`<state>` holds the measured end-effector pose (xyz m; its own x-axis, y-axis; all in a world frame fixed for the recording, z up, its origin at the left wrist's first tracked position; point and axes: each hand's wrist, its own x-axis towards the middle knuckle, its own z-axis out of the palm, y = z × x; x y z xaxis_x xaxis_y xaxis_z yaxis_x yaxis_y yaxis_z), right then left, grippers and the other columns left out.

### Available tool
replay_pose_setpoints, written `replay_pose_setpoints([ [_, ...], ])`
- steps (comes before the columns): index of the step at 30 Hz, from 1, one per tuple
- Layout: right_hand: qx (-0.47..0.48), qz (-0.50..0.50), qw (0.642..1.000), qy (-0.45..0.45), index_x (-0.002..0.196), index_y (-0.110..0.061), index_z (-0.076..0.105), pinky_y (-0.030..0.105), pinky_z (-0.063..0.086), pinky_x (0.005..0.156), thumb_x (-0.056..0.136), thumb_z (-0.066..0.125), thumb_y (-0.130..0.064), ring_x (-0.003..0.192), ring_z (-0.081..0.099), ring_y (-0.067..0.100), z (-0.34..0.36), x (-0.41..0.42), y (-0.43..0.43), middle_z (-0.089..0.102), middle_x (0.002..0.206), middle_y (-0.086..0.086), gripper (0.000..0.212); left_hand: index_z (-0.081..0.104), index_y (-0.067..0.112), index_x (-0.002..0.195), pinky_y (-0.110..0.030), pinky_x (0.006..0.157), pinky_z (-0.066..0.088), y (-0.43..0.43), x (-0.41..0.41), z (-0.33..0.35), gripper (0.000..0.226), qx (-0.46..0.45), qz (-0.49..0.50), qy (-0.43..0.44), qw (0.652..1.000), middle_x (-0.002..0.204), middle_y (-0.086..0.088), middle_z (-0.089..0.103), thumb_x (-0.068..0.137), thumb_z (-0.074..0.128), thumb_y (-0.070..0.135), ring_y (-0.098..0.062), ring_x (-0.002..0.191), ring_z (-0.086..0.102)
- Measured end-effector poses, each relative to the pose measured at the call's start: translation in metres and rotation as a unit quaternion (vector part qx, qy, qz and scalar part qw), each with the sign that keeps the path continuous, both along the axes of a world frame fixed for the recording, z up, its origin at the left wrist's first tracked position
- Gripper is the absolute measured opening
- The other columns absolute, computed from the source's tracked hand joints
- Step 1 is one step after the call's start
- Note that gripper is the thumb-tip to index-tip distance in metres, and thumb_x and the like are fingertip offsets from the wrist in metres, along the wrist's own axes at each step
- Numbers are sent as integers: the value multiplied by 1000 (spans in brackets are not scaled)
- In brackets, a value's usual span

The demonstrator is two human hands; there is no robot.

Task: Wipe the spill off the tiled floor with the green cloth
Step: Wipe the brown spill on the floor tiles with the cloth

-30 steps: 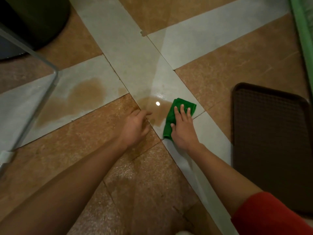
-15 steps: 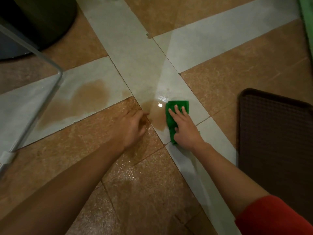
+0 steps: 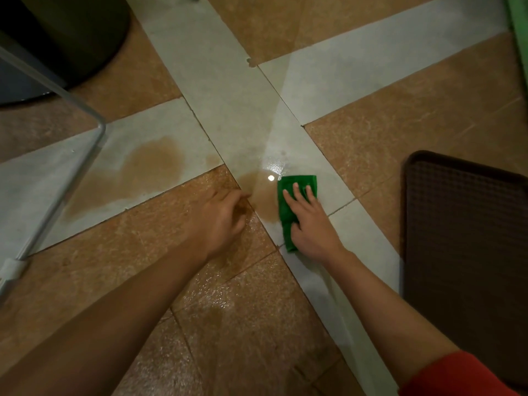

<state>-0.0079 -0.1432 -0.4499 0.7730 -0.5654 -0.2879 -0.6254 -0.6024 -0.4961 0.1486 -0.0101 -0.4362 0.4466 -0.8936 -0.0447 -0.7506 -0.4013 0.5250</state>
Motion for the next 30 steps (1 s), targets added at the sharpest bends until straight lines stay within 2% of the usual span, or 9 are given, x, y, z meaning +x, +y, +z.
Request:
replay_pose_setpoints([
  [3,-14,-45,999,17,151,-22,9,38,-8,117,90,40,-9,145,-12,22,-3,-3,-11,-2,159,2,70,54,17,123,-37,90,41,5,1,0,40,6,1,8,1000,118,-4,62,85,53,29,-25,105,55],
  [6,-23,-73,997,31,151,-19,6,41,-7,118,90,38,-13,145,-13,26,-4,15,-18,-5,159,5,69,51,19,127,-35,92,37,4,5,0,42,23,9,13,1000,123,-3,59,86,58,23,-23,109,50],
  [10,-27,-60,998,7,151,-20,8,41,-4,119,98,32,-24,145,-12,24,-8,14,-12,-2,159,3,58,51,17,128,-33,91,35,-2,2,3,44,15,10,6,1000,125,-5,58,85,59,18,-25,111,48],
  [14,-83,-50,995,7,151,-21,7,36,-6,118,102,25,-32,145,-11,21,-17,-9,1,-3,158,0,53,54,16,124,-38,90,41,-1,0,-1,40,0,8,8,1000,117,-5,62,84,60,18,-24,107,52],
  [18,-89,-76,993,7,150,-18,11,40,-2,119,102,28,-22,146,-7,26,-20,2,-3,1,159,5,51,54,19,123,-36,91,38,3,6,-5,40,12,8,15,1000,116,-2,62,83,57,22,-23,105,53],
  [21,-75,-50,996,25,150,-18,8,41,-3,118,101,30,-16,145,-10,28,-18,22,-10,-1,159,6,54,51,20,126,-36,93,39,0,6,-5,43,27,10,14,999,121,-3,60,84,59,21,-23,108,51],
  [27,-70,41,996,-22,150,-20,11,34,-6,115,101,33,-16,145,-10,23,-19,7,2,4,158,1,54,52,20,126,-42,87,46,-8,-3,-1,41,16,12,38,999,115,-3,60,85,59,19,-22,105,51],
  [30,-73,13,997,-13,150,-20,10,35,-4,117,101,32,-16,145,-10,22,-19,8,-2,2,158,0,54,52,17,126,-39,93,42,-3,-1,-3,41,19,3,29,999,118,-4,60,86,58,20,-23,109,51],
])
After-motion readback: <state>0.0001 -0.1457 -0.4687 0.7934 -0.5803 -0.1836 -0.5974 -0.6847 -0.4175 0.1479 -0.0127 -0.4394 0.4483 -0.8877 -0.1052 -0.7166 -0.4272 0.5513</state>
